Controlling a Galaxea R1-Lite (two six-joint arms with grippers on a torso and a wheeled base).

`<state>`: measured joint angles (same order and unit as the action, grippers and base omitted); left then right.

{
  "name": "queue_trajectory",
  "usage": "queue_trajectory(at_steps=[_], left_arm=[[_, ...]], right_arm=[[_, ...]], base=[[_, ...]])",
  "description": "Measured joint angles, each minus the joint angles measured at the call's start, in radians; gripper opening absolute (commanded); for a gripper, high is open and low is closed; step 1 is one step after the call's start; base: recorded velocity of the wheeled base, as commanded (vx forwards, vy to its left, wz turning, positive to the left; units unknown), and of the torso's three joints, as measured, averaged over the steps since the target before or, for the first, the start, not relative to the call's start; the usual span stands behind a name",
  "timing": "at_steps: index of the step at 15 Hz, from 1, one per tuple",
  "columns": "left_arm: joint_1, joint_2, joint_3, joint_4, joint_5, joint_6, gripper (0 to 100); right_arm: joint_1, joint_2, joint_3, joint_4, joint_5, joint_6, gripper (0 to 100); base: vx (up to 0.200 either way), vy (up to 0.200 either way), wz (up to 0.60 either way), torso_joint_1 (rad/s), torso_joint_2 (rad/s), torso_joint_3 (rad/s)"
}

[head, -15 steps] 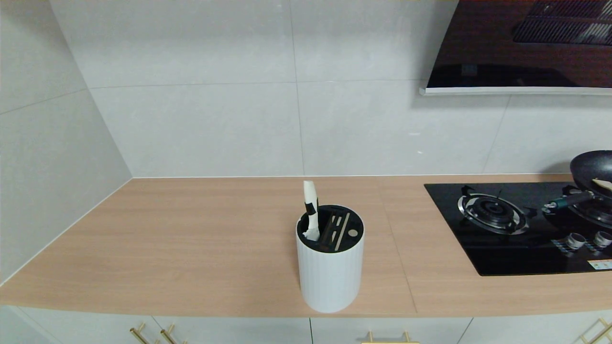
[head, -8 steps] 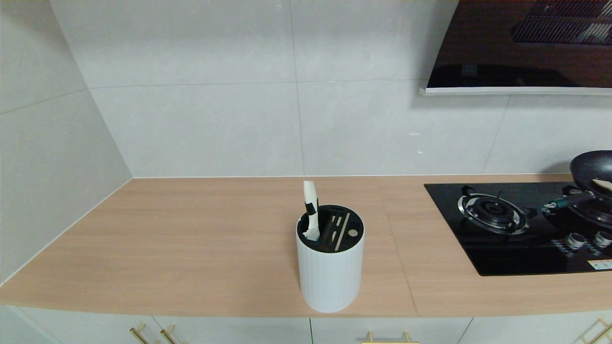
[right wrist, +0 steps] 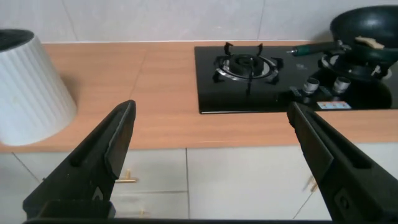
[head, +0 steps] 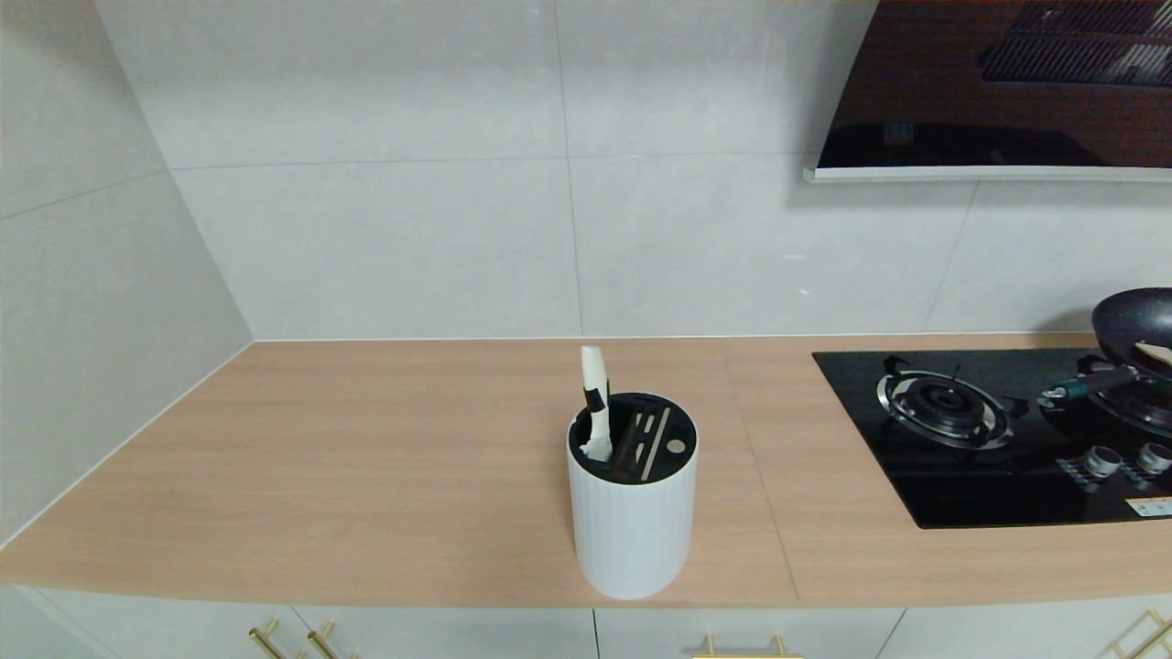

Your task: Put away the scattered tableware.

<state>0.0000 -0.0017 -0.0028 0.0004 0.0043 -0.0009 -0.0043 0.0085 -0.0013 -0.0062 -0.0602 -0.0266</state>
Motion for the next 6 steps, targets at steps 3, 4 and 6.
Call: queue_trajectory(at_steps=[3, 4, 6], left_arm=[[0.0, 0.0, 0.0, 0.001, 0.0, 0.0, 100], [0.0, 0.0, 0.0, 0.001, 0.0, 0.0, 100], [0.0, 0.0, 0.0, 0.001, 0.0, 0.0, 100]], right_arm=[[0.001, -0.005, 0.001, 0.002, 0.013, 0.028, 100], [0.001, -0.006, 0.001, 0.003, 0.016, 0.031, 100], [0.001, -0.007, 0.001, 0.004, 0.017, 0.03, 100]], base=[[0.0, 0.0, 0.0, 0.0, 0.0, 0.0], [0.0, 0.0, 0.0, 0.0, 0.0, 0.0], [0.0, 0.0, 0.0, 0.0, 0.0, 0.0]])
